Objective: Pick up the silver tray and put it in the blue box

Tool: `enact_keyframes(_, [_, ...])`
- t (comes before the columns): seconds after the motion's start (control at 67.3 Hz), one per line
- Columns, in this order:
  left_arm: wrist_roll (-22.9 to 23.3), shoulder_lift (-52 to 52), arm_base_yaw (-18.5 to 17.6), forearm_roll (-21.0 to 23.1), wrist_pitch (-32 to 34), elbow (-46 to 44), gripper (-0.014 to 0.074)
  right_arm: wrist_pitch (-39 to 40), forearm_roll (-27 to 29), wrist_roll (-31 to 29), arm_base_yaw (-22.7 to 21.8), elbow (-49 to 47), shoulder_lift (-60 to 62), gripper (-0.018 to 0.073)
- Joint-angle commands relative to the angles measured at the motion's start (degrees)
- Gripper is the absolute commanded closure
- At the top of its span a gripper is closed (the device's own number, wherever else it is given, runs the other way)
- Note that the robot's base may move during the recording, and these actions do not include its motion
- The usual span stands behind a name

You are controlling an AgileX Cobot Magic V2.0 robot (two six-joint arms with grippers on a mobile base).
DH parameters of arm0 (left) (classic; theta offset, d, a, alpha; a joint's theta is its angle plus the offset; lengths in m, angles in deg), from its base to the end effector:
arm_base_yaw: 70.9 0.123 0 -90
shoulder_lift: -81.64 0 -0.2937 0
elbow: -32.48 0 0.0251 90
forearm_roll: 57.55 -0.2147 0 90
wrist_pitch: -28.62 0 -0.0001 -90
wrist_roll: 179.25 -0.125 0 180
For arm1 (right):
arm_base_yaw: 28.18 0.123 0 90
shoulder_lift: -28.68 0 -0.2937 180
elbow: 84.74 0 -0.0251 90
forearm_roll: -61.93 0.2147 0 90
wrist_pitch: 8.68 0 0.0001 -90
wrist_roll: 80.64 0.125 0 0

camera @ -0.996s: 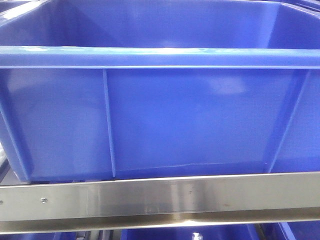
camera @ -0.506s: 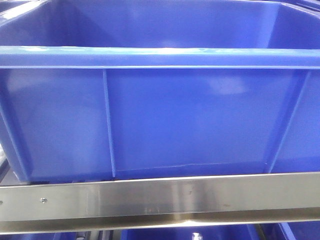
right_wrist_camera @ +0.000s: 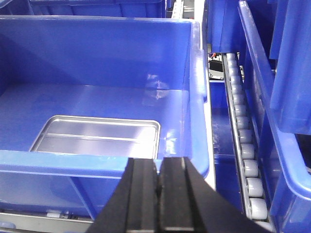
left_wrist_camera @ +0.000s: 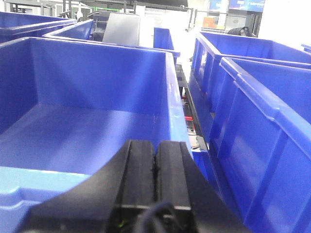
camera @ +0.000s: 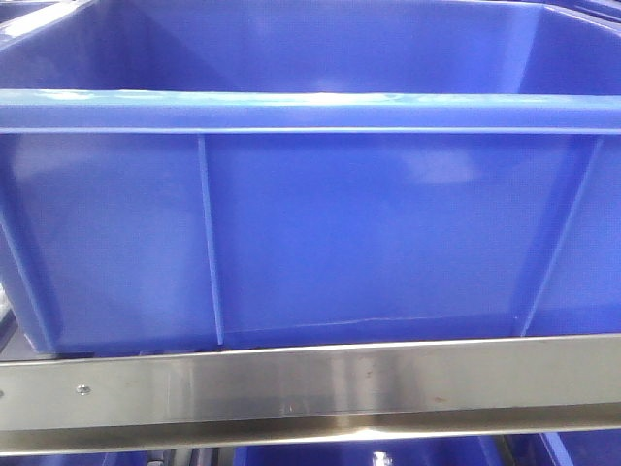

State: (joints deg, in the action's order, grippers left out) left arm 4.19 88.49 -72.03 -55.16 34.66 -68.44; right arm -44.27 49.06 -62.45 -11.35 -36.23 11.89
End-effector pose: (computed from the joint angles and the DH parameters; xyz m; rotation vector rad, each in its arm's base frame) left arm 0.0439 -0.0003 0.2201 -0.0607 1.3938 -0.0979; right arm 0.0290 -0.0082 0.2983 -0.0449 1.7509 0.1989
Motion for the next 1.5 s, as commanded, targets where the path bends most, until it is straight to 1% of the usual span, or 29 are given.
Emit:
enact_keyframes(0.0, [0.0, -1.1, 0.2, 0.4, 5.0, -0.1, 0.0701, 5.2, -1.0, -0.2, 0.0, -1.6, -0.8, 0.0508])
enact_keyframes(0.461, [0.0, -1.1, 0.2, 0.4, 5.0, -0.1, 0.0701, 5.2, -1.0, -0.2, 0.0, -1.6, -0.8, 0.0508])
enact_keyframes(0.55, [0.0, -1.1, 0.2, 0.4, 5.0, -0.1, 0.0701, 5.5, -2.9, -0.2, -0.1, -1.6, -0.8, 0.0508])
enact_keyframes(0.595, [0.0, -1.1, 0.2, 0.4, 5.0, -0.1, 0.0701, 6.1, -2.9, -0.2, -0.4, -1.2, -0.8, 0.0508])
enact_keyframes(0.639, [0.0, -1.1, 0.2, 0.4, 5.0, -0.1, 0.0701, 7.6, -2.7, -0.6, -1.1, -0.3, -0.8, 0.0508])
enact_keyframes(0.714, [0.0, -1.1, 0.2, 0.4, 5.0, -0.1, 0.0701, 11.1, -1.1, -3.6, -3.6, 1.9, -0.8, 0.0508])
enact_keyframes(0.758, [0.0, -1.1, 0.2, 0.4, 5.0, -0.1, 0.0701, 14.3, 1.9, -7.9, -6.4, 3.9, -0.8, 0.0508])
enact_keyframes(0.847, [0.0, -1.1, 0.2, 0.4, 5.0, -0.1, 0.0701, 20.0, 8.4, -13.7, -11.1, 7.4, -0.7, 0.0508])
enact_keyframes(0.907, [0.0, -1.1, 0.2, 0.4, 5.0, -0.1, 0.0701, 24.7, 11.2, -14.6, -14.0, 10.3, -0.5, 0.0508])
enact_keyframes(1.011, [0.0, -1.1, 0.2, 0.4, 5.0, -0.1, 0.0701, 31.4, 12.9, -14.6, -17.3, 16.6, 1.5, 0.0508])
enact_keyframes(1.07, [0.0, -1.1, 0.2, 0.4, 5.0, -0.1, 0.0701, 34.7, 12.9, -14.6, -17.9, 20.0, 3.5, 0.0508])
enact_keyframes(1.294, [0.0, -1.1, 0.2, 0.4, 5.0, -0.1, 0.0701, 40.7, 13.2, -14.7, -18.0, 31.0, 11.1, 0.0508])
enact_keyframes(1.383, [0.0, -1.1, 0.2, 0.4, 5.0, -0.1, 0.0701, 38.4, 13.4, -14.4, -18.0, 30.8, 11.0, 0.0508])
enact_keyframes(1.487, [0.0, -0.9, 0.2, 0.4, 5.0, -0.1, 0.0701, 38.6, 13.4, -14.4, -18.0, 30.8, 11.0, 0.0508])
